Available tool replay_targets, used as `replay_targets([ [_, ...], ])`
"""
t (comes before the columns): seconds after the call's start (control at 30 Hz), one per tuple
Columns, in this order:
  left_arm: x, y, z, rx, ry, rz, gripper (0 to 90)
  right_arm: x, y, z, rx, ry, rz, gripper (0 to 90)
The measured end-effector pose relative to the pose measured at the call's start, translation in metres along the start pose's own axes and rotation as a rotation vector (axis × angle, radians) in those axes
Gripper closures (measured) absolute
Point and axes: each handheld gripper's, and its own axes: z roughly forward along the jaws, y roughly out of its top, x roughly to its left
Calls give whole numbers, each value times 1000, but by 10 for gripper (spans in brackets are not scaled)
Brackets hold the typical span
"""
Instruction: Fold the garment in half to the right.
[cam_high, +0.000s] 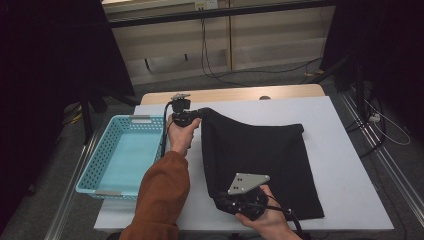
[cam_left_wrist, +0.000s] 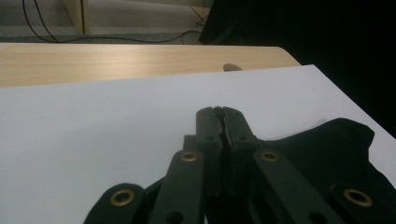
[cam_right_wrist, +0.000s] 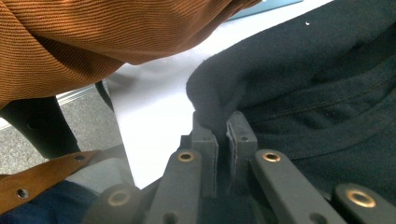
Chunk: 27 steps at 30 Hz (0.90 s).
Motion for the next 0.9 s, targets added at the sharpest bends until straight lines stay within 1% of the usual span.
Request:
replay_targets([
  [0.03,0,3,-3,-9,-3,-2,864,0,1,0,-7,1,1,852],
  [0.2,-1,9,-8,-13,-2,9,864,1,6,0,-19,8,-8,852],
  [0.37,2,11,-14,-25,7,3,864,2,12,-2,-37,13,-18,852],
  [0.4,2,12,-15,-22,15,4,864,2,13,-2,-42,15,-17,852],
  [0.47,3,13,-17,-28,20,-5,864,3,15,-1,-46,18,-19,852],
  [0.53,2,14,-18,-30,18,-1,864,4,16,1,-48,23,-22,852],
  [0.57,1,16,-20,-33,20,7,864,5,17,2,-48,25,-24,852],
  [0.6,1,17,-21,-36,20,4,864,5,17,2,-49,27,-25,852],
  [0.73,3,19,-25,-44,23,6,864,7,20,2,-60,33,-32,852],
  [0.83,8,21,-33,-47,34,0,864,8,24,1,-71,36,-35,852],
  [0.9,10,22,-38,-45,42,10,864,9,26,1,-76,38,-41,852],
])
